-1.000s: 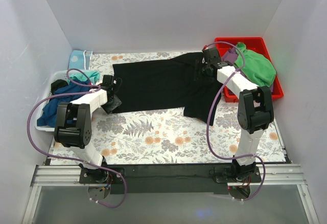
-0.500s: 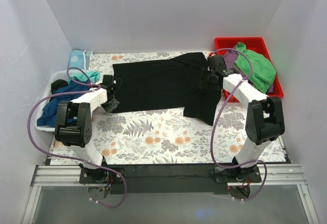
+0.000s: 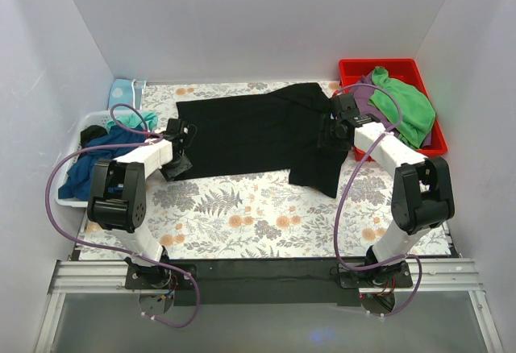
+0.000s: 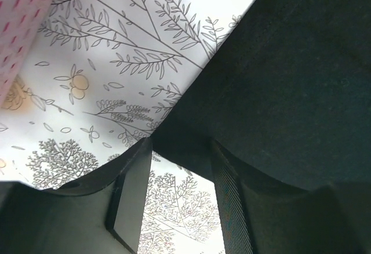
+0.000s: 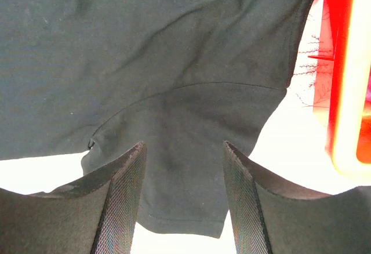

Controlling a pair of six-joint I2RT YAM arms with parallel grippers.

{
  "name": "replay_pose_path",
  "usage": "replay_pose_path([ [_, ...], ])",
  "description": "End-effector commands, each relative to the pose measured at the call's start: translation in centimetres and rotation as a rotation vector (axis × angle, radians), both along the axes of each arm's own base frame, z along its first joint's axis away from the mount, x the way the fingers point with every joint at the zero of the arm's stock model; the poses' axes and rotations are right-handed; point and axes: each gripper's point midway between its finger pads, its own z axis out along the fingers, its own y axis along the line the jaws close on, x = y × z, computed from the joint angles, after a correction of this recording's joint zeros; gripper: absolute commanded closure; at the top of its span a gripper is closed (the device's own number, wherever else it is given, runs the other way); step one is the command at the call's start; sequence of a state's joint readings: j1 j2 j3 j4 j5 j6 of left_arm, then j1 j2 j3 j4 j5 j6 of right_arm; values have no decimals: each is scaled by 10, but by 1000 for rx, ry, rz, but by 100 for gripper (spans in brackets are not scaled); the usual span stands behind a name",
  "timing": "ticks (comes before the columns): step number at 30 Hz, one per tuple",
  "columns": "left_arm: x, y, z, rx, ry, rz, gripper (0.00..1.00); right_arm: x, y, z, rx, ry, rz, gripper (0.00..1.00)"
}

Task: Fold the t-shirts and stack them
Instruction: Flatten out the tshirt

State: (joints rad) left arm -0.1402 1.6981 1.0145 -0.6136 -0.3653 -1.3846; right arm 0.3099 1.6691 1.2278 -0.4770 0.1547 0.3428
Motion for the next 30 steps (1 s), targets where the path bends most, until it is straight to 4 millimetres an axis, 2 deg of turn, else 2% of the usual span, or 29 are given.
replay_pose_path([
  [1,-22,6,1,77,62,-6,56,-2,1,11,15,-25,-11,40],
  [5,-16,-1,12,73,24,-21,56,-3,3,9,25,-16,-8,40],
  [8,-16,2,17,96,27,-14,56,-3,3,7,24,-13,-12,40],
  [13,-36,8,-7,122,103,8,55,1,3,8,20,-17,-11,40],
  [23,-71,-4,-48,31,183,24,53,7,-2,12,-16,-32,-15,40],
  [25,-75,-5,-53,15,191,25,55,8,-3,13,-20,-32,-18,40],
  [30,-75,-14,-63,-29,201,26,66,9,-4,14,-28,-30,-22,40],
])
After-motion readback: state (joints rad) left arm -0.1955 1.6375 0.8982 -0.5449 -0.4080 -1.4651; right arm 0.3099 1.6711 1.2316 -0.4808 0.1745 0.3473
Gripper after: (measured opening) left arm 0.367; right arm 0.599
